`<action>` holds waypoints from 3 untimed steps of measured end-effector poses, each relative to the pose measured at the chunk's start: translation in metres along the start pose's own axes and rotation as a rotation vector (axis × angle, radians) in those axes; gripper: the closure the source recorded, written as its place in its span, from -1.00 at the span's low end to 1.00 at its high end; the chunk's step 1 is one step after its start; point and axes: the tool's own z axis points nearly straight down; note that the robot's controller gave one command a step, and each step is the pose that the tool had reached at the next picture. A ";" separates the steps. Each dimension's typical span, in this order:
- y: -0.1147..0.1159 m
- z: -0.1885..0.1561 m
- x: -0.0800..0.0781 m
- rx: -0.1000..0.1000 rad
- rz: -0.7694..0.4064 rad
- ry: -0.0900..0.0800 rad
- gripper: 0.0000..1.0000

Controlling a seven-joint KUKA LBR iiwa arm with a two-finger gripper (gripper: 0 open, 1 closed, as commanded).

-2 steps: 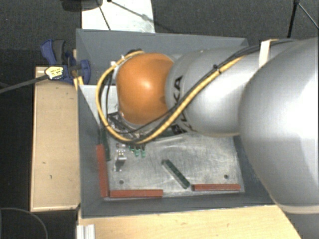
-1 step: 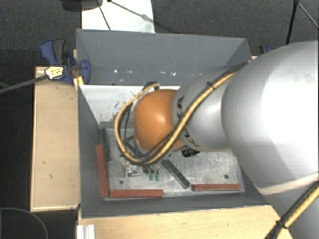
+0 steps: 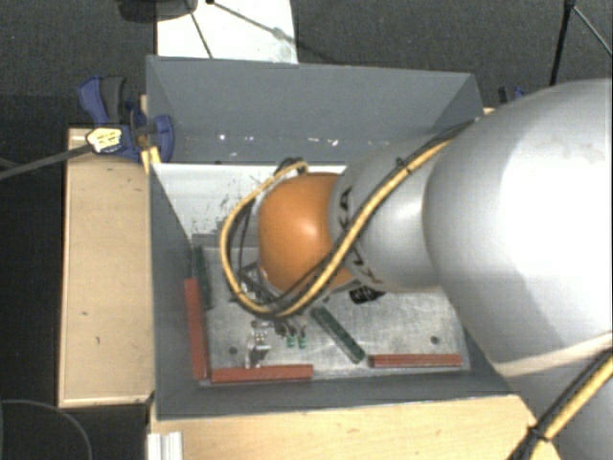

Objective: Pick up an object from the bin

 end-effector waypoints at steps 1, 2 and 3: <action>0.000 0.000 0.000 0.000 0.002 0.000 -1.00; 0.027 0.000 -0.005 0.000 -0.012 0.000 -1.00; 0.040 0.000 -0.008 -0.001 0.171 -0.001 -1.00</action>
Offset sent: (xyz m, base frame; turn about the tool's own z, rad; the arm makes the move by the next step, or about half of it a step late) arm 0.0046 0.0367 -0.0006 -0.0130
